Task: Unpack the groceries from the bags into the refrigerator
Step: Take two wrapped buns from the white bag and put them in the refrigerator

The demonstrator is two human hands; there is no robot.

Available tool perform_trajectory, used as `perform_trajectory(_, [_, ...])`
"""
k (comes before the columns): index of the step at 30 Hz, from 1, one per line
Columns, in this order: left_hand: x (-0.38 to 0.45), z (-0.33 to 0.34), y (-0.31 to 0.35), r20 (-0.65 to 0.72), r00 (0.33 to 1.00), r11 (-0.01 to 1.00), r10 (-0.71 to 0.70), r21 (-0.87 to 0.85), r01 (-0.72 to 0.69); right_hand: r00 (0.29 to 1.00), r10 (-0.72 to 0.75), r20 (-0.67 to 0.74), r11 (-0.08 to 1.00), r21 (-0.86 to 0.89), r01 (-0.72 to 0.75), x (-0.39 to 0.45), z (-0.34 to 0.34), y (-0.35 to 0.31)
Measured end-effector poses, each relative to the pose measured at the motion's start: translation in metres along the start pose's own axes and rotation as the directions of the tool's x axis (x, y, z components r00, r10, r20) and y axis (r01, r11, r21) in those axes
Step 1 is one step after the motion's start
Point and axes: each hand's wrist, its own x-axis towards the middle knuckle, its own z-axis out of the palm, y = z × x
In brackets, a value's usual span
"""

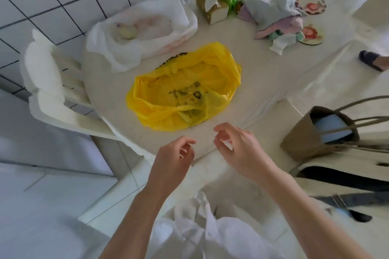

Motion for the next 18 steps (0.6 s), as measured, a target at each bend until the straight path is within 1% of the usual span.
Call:
perform_trajectory(3, [0.032, 0.001, 0.002, -0.058, 0.998, 1.0, -0.031, 0.0, 0.031, 0.998, -0.044, 0.034, 0.999, -0.014, 0.044, 0.039, -0.012, 0.011])
perform_trajectory(8, [0.091, 0.009, 0.009, -0.152, 0.98, 0.992, -0.126, -0.028, 0.123, 0.991, -0.063, 0.121, 0.998, -0.003, 0.064, 0.113, -0.033, 0.038])
perform_trajectory(13, [0.15, 0.018, 0.028, -0.266, 0.937, 0.974, -0.224, -0.037, 0.223, 0.974, -0.165, 0.154, 0.986, 0.004, 0.166, 0.187, -0.057, 0.059])
perform_trajectory(16, [0.181, 0.019, 0.04, -0.298, 0.916, 0.963, -0.267, -0.039, 0.268, 0.951, -0.217, 0.223, 0.974, -0.017, 0.226, 0.228, -0.071, 0.066])
perform_trajectory(18, [0.2, 0.016, 0.044, -0.327, 0.906, 0.96, -0.269, -0.02, 0.278, 0.932, -0.255, 0.256, 0.963, -0.016, 0.268, 0.255, -0.074, 0.069])
